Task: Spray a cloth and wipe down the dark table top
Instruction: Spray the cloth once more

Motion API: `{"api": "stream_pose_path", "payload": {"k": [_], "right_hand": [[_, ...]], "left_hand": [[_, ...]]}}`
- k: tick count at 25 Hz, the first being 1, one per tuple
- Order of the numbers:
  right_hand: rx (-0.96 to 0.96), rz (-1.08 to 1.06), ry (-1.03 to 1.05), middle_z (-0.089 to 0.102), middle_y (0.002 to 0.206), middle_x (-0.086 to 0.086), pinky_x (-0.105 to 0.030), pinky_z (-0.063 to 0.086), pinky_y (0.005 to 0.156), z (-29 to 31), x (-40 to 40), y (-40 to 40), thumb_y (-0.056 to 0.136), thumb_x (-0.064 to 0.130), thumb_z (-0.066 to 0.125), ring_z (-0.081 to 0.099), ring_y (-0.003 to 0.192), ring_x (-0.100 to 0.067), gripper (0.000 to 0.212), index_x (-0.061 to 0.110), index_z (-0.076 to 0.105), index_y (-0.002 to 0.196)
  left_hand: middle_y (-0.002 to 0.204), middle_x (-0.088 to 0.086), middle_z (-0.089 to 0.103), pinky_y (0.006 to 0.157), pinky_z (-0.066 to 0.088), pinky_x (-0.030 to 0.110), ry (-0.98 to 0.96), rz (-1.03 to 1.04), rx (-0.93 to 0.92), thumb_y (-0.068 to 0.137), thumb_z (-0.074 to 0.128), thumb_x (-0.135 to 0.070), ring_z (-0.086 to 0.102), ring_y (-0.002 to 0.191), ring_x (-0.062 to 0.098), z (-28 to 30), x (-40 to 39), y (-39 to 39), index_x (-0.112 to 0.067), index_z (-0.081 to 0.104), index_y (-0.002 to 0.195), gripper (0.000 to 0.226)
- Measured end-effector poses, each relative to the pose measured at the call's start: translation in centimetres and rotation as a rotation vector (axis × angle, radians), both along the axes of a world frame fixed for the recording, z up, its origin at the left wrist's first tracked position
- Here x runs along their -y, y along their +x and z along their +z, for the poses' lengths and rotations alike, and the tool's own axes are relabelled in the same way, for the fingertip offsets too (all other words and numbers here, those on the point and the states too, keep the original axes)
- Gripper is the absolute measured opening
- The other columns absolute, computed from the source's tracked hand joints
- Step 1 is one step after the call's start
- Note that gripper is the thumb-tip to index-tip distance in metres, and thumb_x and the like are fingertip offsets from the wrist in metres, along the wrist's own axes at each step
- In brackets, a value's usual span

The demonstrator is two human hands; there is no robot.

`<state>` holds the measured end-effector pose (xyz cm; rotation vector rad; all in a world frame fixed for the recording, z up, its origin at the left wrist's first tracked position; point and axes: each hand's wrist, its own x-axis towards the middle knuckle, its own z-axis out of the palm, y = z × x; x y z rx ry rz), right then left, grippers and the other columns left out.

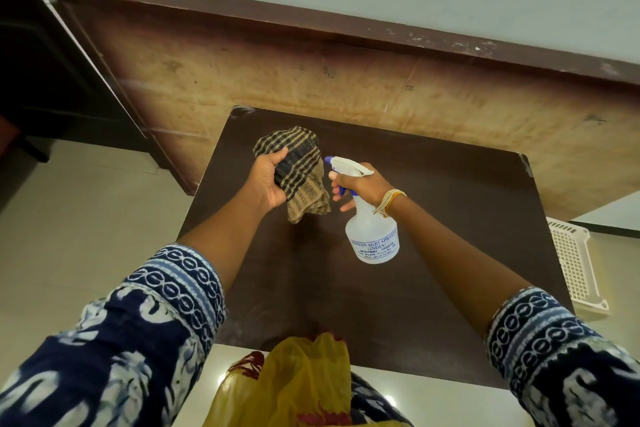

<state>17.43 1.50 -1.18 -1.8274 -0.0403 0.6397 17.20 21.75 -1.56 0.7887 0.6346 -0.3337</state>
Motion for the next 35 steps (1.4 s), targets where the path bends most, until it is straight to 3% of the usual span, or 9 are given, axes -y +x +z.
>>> {"api": "stream_pose_path", "payload": {"k": [5,9,15,19,22,24,27,32,35], "right_hand": [[0.112,-0.261,0.078,0.071,0.110,-0.019,-0.032,0.054,0.084,-2.1,0.7,0.1,0.086,0.013,0.072,0.068,0.100,-0.030,0.031,0.003,0.068,0.115],[0.064,-0.447,0.110,0.069,0.102,-0.011,-0.022,0.048,0.067,-3.3,0.4,-0.1,0.080,0.008,0.077,0.061,0.089,-0.018,0.034,0.003,0.069,0.112],[0.039,-0.495,0.084,0.064,0.094,0.001,-0.015,0.051,0.064,-3.4,1.5,-0.5,0.080,0.009,0.077,0.061,0.082,-0.011,0.029,0.008,0.067,0.108],[0.044,-0.527,0.035,0.064,0.095,-0.001,-0.020,0.052,0.067,-3.9,2.8,-2.0,0.079,0.011,0.078,0.060,0.086,-0.014,0.025,0.015,0.065,0.100],[0.008,-0.550,-0.076,0.065,0.104,-0.003,-0.030,0.055,0.079,-4.8,2.9,-3.3,0.076,0.016,0.082,0.061,0.098,-0.021,0.038,0.014,0.062,0.108],[-0.092,-0.732,-0.175,0.060,0.123,-0.010,-0.040,0.053,0.090,-5.5,2.2,-4.2,0.073,0.019,0.084,0.060,0.111,-0.028,0.057,0.010,0.057,0.123],[-0.370,-1.137,-0.222,0.047,0.137,-0.015,-0.042,0.053,0.091,-4.6,-0.2,-7.4,0.079,0.019,0.075,0.057,0.115,-0.033,0.067,0.008,0.043,0.137],[-0.362,-0.930,0.111,0.053,0.134,-0.011,-0.038,0.048,0.091,-5.1,-4.5,-11.3,0.081,0.035,0.070,0.055,0.116,-0.029,0.069,0.011,0.042,0.139],[-0.306,-0.732,0.330,0.065,0.115,-0.008,-0.037,0.045,0.095,-3.8,-6.4,-13.2,0.093,0.038,0.060,0.060,0.105,-0.023,0.029,0.018,0.058,0.113]], "left_hand": [[0.101,0.020,0.069,0.093,0.049,0.054,-0.002,0.007,-0.022,0.097,0.051,-0.016,0.066,0.098,0.036,-0.4,0.4,-0.5,-0.002,0.063,0.101,0.019],[0.110,0.021,0.068,0.090,0.051,0.053,0.010,-0.014,-0.070,0.097,0.052,-0.017,0.066,0.103,0.036,-1.0,0.4,-0.9,-0.002,0.062,0.111,0.023],[0.107,0.021,0.069,0.089,0.051,0.053,0.008,-0.048,-0.093,0.097,0.052,-0.018,0.066,0.102,0.036,-1.8,0.3,-1.3,-0.002,0.063,0.105,0.021],[0.104,0.020,0.069,0.083,0.052,0.052,0.024,-0.095,-0.101,0.097,0.053,-0.020,0.066,0.096,0.035,-1.3,1.1,-1.8,-0.001,0.063,0.103,0.022],[0.111,0.020,0.069,0.079,0.053,0.050,0.015,-0.121,-0.105,0.095,0.055,-0.024,0.067,0.099,0.036,-1.0,1.5,-2.2,-0.002,0.064,0.111,0.029],[0.112,0.020,0.069,0.079,0.054,0.050,0.014,-0.150,-0.100,0.095,0.056,-0.026,0.067,0.099,0.035,-0.9,1.4,-2.9,-0.002,0.064,0.111,0.031],[0.111,0.020,0.069,0.079,0.054,0.049,0.017,-0.177,-0.103,0.095,0.055,-0.029,0.068,0.098,0.035,-1.2,0.6,-4.2,-0.003,0.065,0.111,0.031],[0.113,0.020,0.070,0.084,0.054,0.050,0.013,-0.276,-0.145,0.095,0.056,-0.034,0.067,0.103,0.036,-2.1,-0.6,-7.5,-0.004,0.063,0.121,0.040],[0.110,0.020,0.070,0.089,0.053,0.048,0.009,-0.384,-0.116,0.095,0.054,-0.037,0.067,0.101,0.035,-1.7,-1.0,-9.8,-0.003,0.065,0.116,0.042]]}}
